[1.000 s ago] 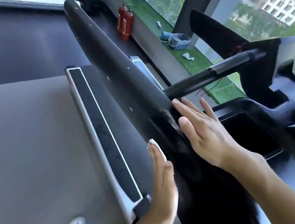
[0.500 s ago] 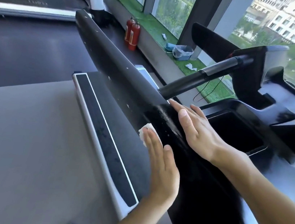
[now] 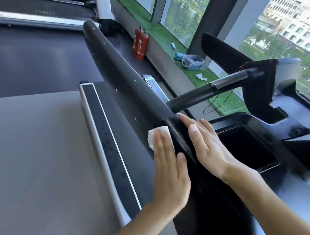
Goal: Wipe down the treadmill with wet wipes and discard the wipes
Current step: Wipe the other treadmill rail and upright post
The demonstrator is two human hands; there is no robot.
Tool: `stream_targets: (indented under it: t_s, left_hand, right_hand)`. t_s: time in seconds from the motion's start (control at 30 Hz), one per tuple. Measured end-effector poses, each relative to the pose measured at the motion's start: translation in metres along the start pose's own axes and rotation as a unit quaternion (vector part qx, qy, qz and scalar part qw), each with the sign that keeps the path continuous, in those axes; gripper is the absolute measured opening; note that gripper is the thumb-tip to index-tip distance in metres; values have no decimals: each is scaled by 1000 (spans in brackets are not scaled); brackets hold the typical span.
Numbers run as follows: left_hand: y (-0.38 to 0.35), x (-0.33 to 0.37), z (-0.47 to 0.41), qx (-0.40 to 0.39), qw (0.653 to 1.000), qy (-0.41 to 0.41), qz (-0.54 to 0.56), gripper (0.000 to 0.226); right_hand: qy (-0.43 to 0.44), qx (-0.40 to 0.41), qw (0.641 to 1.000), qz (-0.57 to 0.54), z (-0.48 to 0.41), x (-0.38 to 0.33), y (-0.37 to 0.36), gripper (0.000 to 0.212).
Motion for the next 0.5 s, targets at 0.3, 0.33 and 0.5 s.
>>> stream_targets:
  t_s: [0.3, 0.33, 0.5]
  left_hand:
    - [14, -3, -38, 46, 997, 45, 42, 55]
    - [19, -7, -51, 60, 996, 53, 43, 54]
    - [13, 4, -22, 23, 996, 44, 68, 55]
  right_hand:
    - [16, -5, 1000, 2, -27, -14, 2, 86]
    - [20, -11, 1000, -12, -34, -21, 2, 81]
    - [69, -17, 997, 1, -61, -44, -8, 51]
Point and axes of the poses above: each hand's wrist, its own z-axis away from the middle knuckle, its own y-axis out of the back of the hand, x = y × z, the point moved 5 cm from there along -z, towards the middle knuckle, and after that the axes turned 11 degrees about -y, right-handed, at the moved point
